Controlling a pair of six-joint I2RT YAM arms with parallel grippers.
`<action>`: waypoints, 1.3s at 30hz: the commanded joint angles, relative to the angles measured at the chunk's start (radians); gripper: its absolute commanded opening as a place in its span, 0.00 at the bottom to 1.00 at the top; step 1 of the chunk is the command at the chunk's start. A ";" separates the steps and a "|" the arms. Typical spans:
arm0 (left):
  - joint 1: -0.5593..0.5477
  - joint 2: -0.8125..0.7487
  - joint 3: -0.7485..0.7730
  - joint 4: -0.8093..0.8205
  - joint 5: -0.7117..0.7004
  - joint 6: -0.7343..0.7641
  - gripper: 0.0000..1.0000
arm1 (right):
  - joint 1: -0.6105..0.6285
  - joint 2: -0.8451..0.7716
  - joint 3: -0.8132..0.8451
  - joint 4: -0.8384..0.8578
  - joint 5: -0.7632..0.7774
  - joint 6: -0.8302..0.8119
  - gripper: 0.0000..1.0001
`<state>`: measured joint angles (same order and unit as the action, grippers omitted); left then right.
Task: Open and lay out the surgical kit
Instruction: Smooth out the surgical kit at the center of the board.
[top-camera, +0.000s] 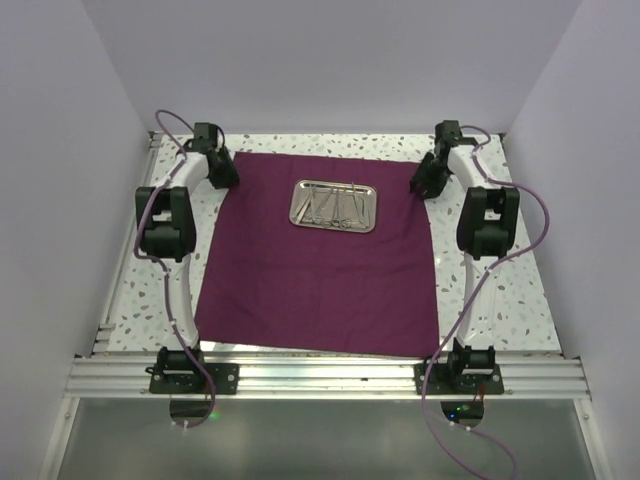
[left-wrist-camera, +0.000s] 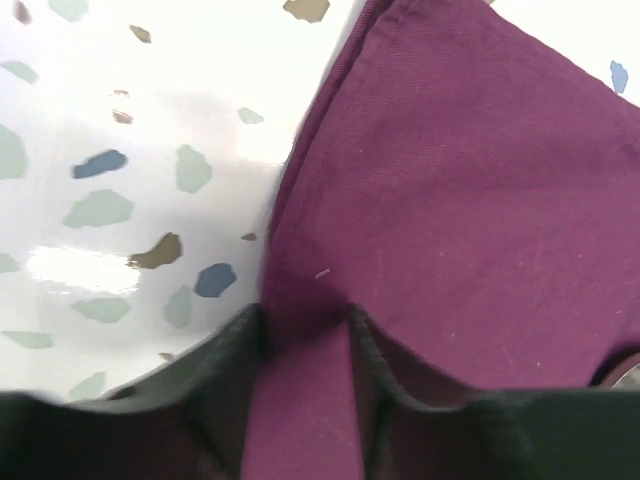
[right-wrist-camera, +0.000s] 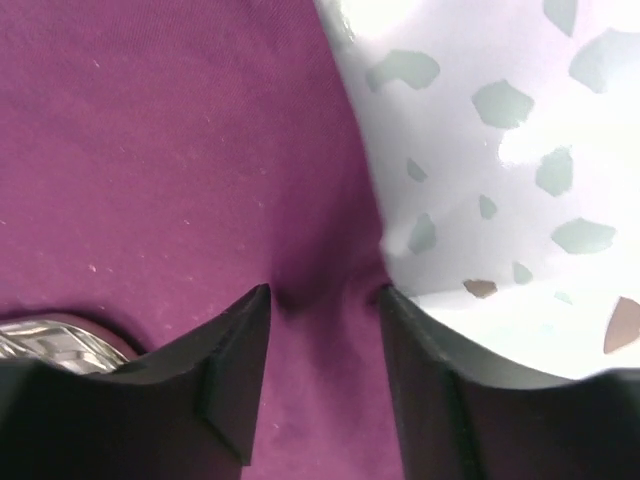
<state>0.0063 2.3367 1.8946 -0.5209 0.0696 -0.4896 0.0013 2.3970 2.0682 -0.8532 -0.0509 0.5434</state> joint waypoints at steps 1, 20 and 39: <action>-0.032 0.061 0.030 -0.051 0.019 0.003 0.36 | 0.000 0.063 0.020 0.080 -0.066 0.026 0.45; 0.070 0.004 0.104 -0.102 -0.131 -0.024 0.00 | 0.019 0.239 0.279 0.032 -0.081 0.087 0.00; 0.115 -0.008 0.158 -0.094 0.009 -0.063 0.93 | 0.003 -0.059 0.093 -0.044 0.111 -0.010 0.98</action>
<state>0.1162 2.3745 2.0701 -0.6163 0.0742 -0.5373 0.0113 2.4538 2.1864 -0.8242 -0.0002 0.5724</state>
